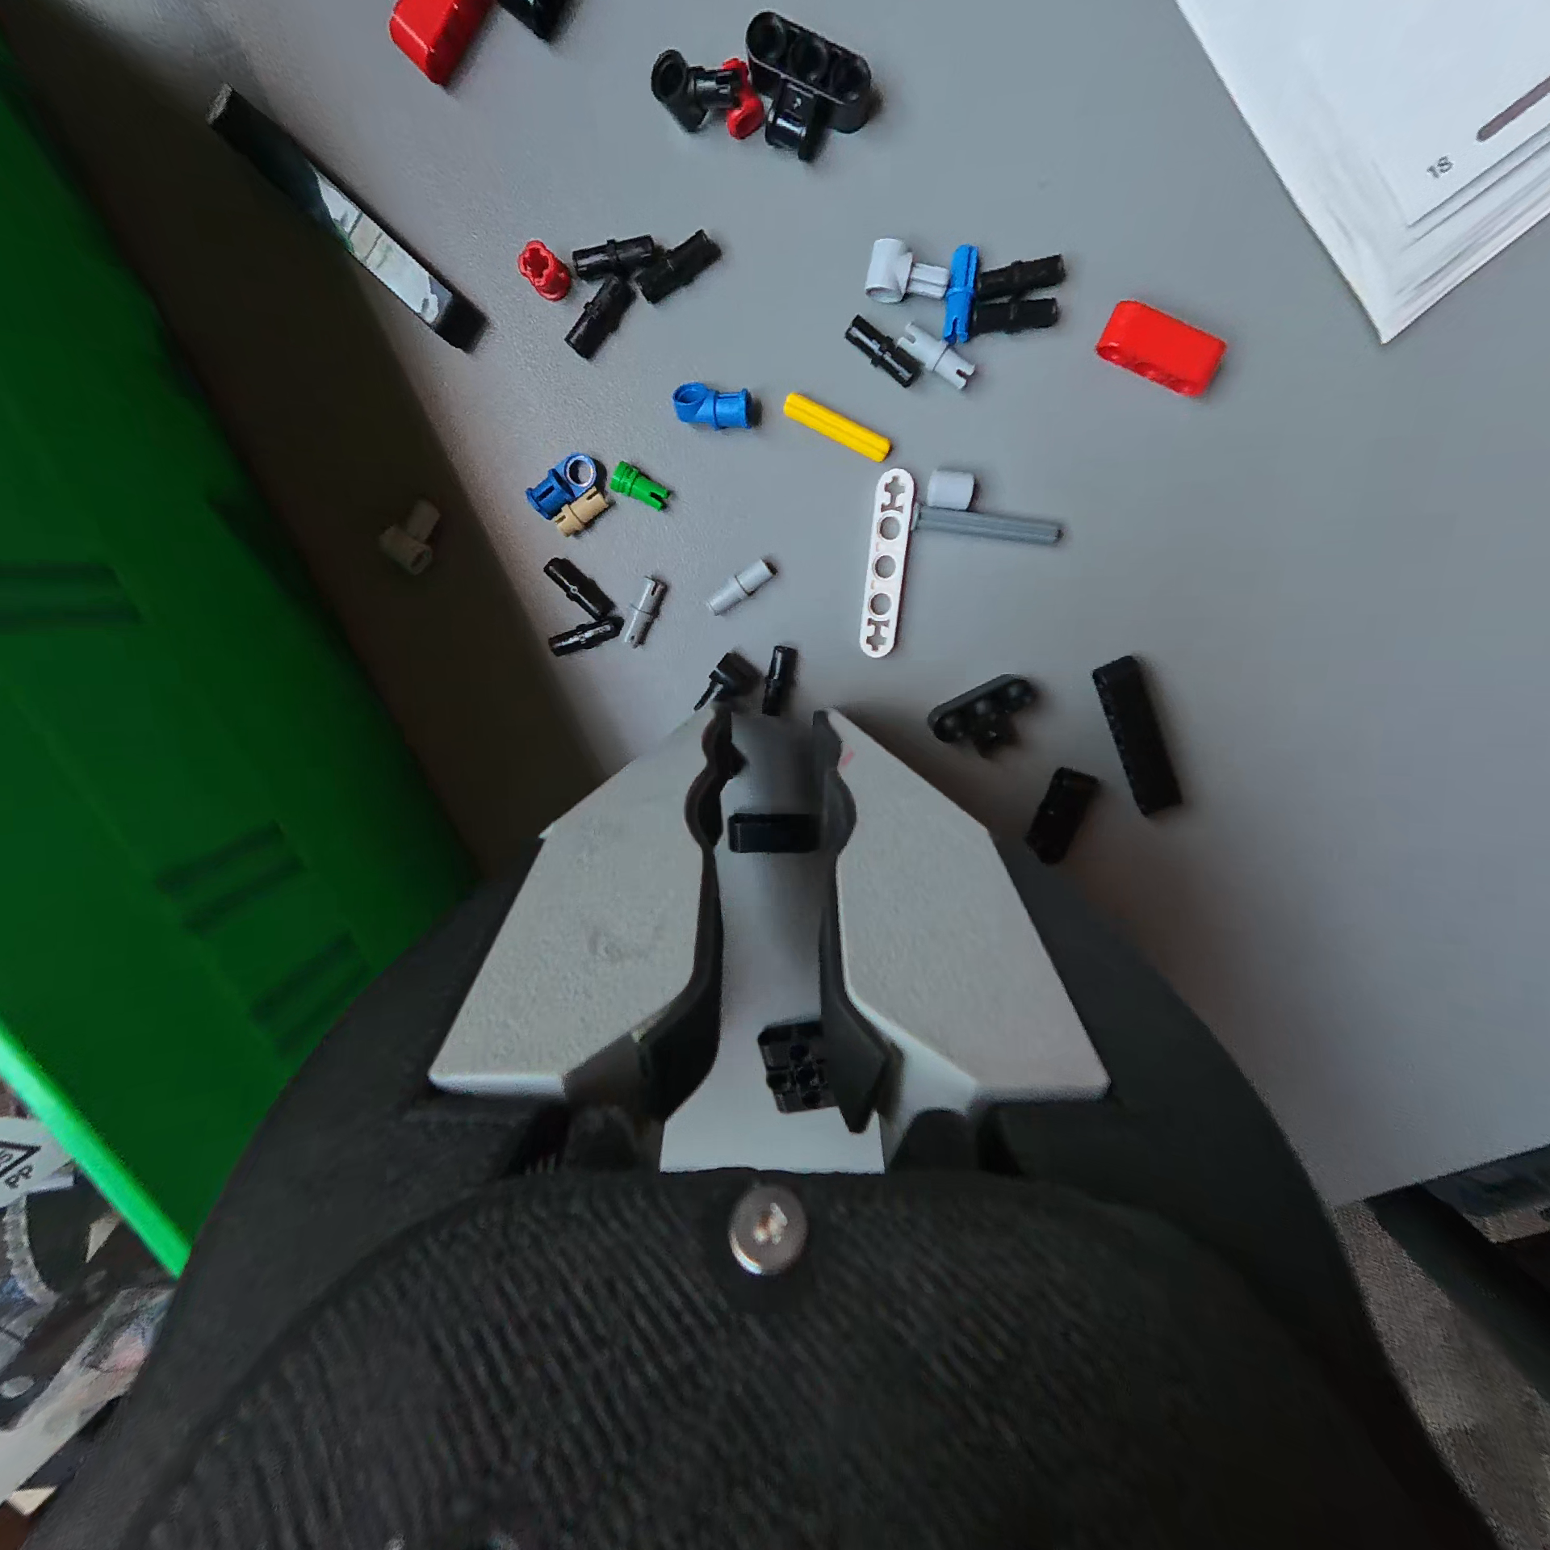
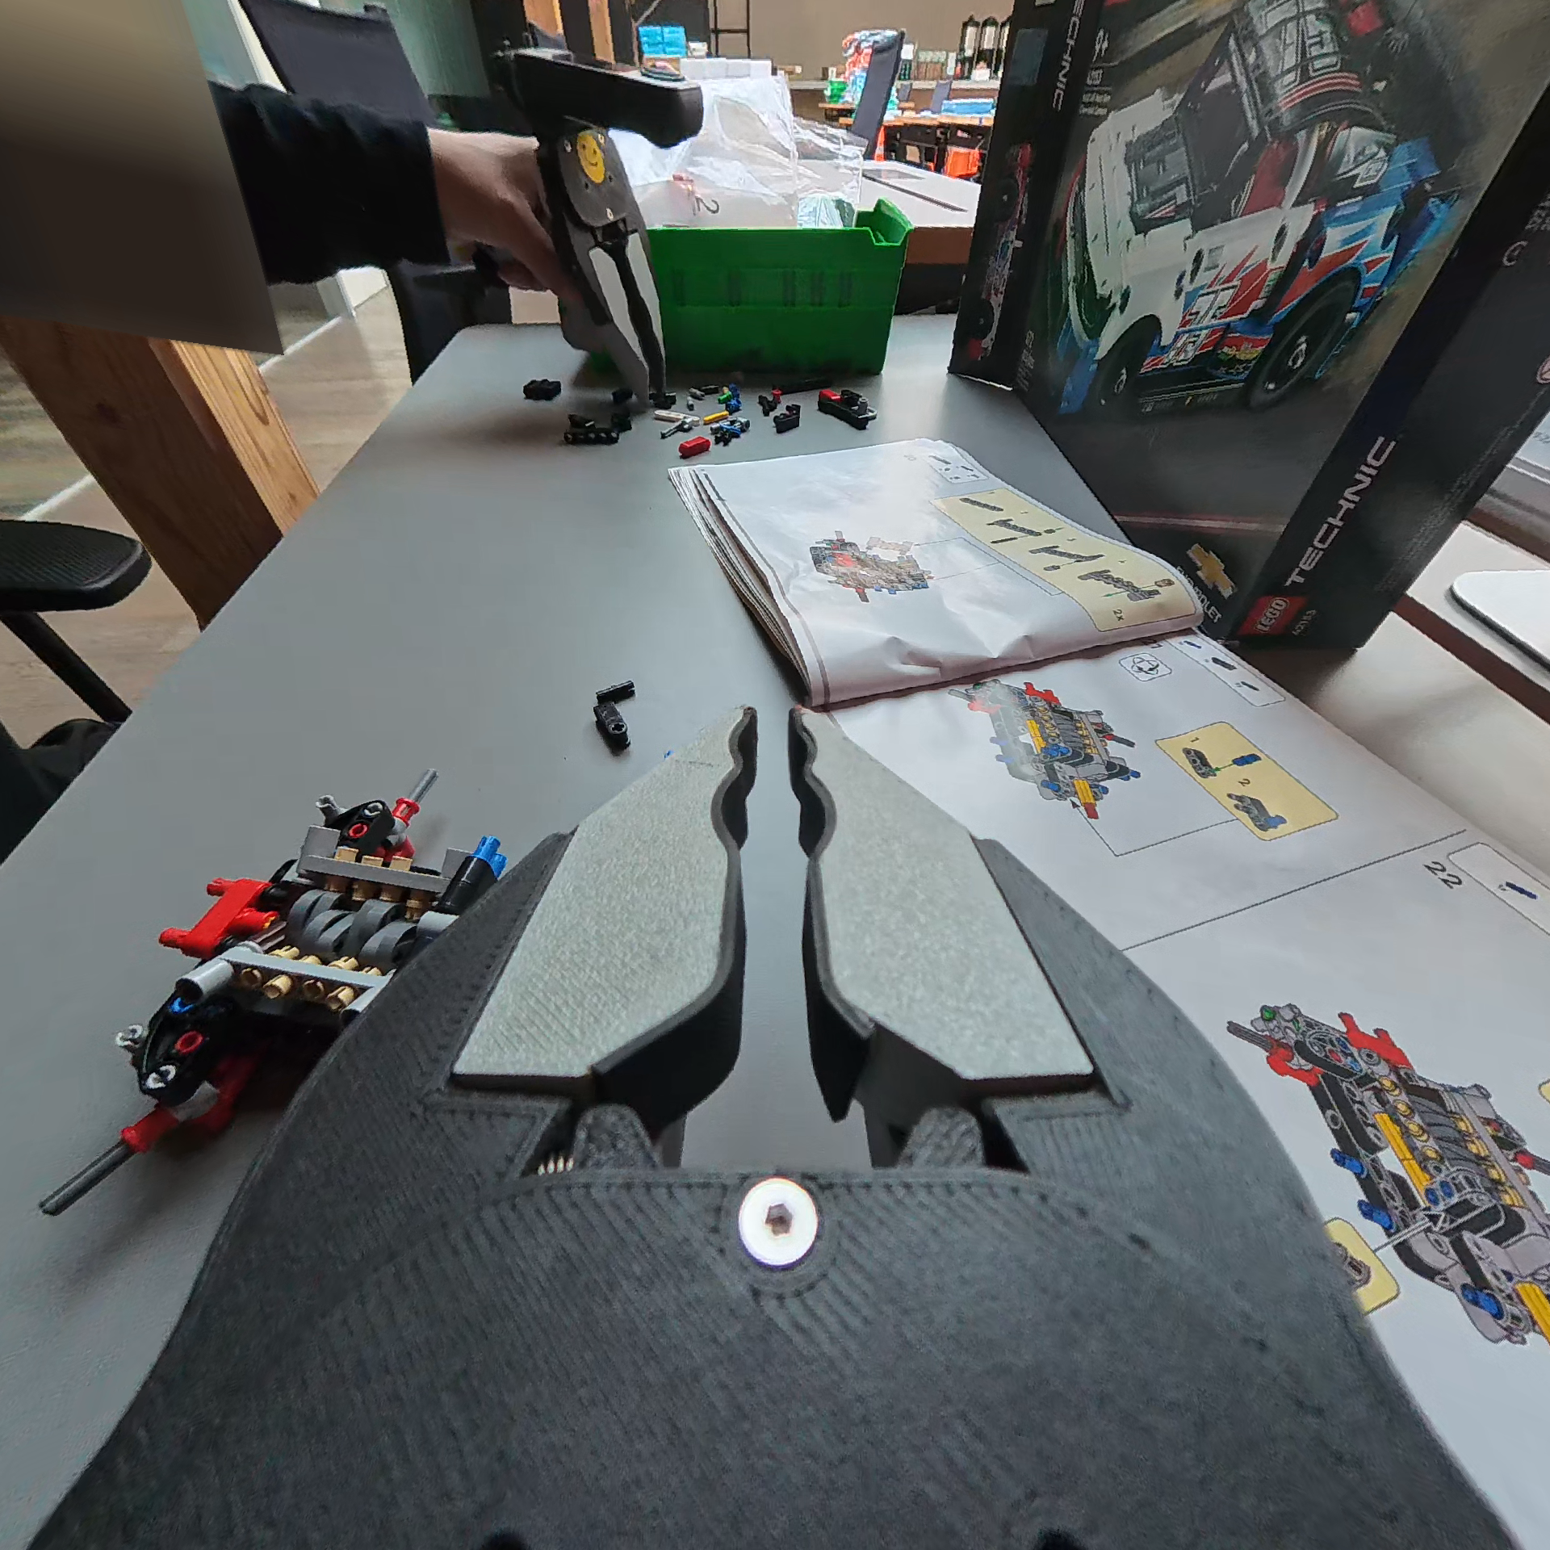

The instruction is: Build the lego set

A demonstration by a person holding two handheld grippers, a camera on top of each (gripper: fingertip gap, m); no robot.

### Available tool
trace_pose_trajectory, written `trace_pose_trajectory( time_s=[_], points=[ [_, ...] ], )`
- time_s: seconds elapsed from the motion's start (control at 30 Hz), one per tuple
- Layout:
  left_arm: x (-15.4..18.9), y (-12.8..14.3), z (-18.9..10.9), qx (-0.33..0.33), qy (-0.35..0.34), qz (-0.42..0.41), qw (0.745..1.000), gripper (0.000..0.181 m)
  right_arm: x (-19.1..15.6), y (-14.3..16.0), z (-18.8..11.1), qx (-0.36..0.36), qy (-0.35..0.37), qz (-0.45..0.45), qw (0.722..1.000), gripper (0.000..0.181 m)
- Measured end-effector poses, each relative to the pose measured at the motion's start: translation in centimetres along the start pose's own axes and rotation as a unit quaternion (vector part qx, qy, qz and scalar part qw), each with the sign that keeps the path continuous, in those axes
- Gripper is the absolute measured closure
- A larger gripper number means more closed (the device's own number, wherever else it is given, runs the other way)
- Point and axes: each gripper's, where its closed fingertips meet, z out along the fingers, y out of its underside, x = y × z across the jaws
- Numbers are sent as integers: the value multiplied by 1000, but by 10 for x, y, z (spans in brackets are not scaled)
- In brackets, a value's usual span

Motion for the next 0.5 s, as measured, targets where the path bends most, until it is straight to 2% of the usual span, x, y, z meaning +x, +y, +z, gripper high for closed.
trace_pose_trajectory(
  time_s=[0.33,0.5],
  points=[
    [-2,-5,0,15,22,3,1000,168,0,0,0,1,-2,3,1000,179],
    [8,-4,3,23,44,1,999,180,0,0,0,1,-2,5,1000,179]
  ],
)
